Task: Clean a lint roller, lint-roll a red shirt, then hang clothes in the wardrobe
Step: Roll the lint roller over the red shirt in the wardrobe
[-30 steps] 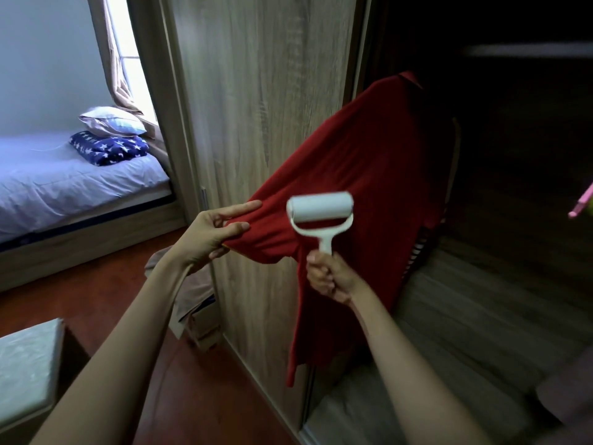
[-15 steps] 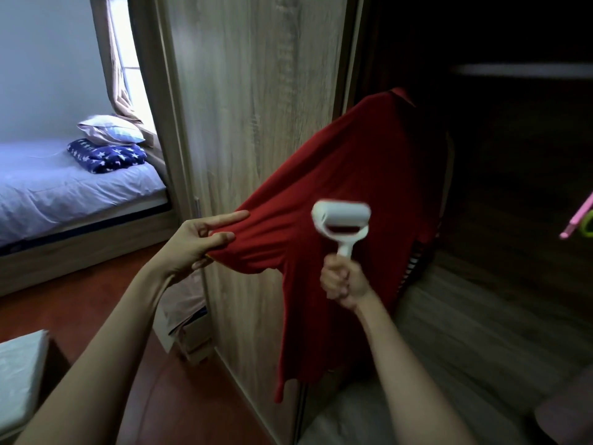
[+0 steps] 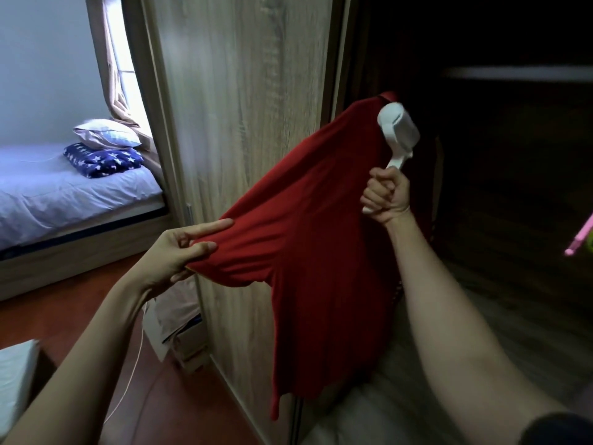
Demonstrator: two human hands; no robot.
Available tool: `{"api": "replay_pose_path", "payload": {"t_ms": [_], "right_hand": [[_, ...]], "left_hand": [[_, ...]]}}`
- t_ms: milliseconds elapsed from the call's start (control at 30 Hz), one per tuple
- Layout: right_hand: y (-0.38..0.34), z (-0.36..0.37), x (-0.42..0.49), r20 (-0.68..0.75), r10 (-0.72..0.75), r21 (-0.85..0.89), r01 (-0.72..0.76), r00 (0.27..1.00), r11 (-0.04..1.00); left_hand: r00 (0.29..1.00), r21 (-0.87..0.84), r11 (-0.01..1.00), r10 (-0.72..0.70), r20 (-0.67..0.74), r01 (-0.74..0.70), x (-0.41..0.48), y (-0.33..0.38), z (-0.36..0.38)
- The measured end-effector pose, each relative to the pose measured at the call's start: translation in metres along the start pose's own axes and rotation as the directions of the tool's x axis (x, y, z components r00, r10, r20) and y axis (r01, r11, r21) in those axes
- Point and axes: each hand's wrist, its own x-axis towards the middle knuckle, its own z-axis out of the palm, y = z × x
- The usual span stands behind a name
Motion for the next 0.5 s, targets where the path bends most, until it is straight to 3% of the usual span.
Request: {"api": "replay_pose_path", "payload": {"t_ms": [67, 167, 233, 300, 367, 433, 500], "right_hand": [[0.003, -0.014, -0.007, -0.011, 0.045, 0.055, -0.044, 0.999, 0.998], [0.066, -0.040, -0.046, -0.061, 0.225, 0.223, -0.206, 0.972, 0.953], [0.086, -0.046, -0.063, -0.028, 0.253, 0.202, -0.242, 0.967, 0.949], [0.060, -0.045, -0.062, -0.077, 0.227, 0.134, -0.215, 0.971, 0.967], [0.027, -0.050, -0.048, -0.145, 0.096, 0.060, -0.088, 0.985, 0.994], [0.019, -0.054, -0.045, -0.238, 0.012, 0.124, 0.019, 0.971, 0.992], [0.052, -0.060, -0.051, -0.288, 0.119, 0.225, -0.053, 0.950, 0.973]], "left_hand": [[1.000, 0.003, 1.000, 0.001, 0.005, -0.001, -0.001, -0.002, 0.001], [1.000, 0.003, 1.000, -0.002, 0.011, 0.002, -0.003, -0.003, 0.004], [1.000, 0.002, 1.000, -0.012, 0.007, 0.012, -0.003, -0.001, 0.006], [1.000, 0.014, 1.000, -0.009, 0.001, 0.009, -0.004, -0.001, 0.007], [1.000, 0.021, 1.000, -0.005, -0.005, 0.005, -0.003, -0.001, 0.008], [0.999, 0.011, 1.000, -0.013, -0.044, 0.014, -0.002, -0.002, 0.010], [0.997, 0.002, 1.000, -0.025, -0.076, 0.025, -0.004, -0.003, 0.012]]}}
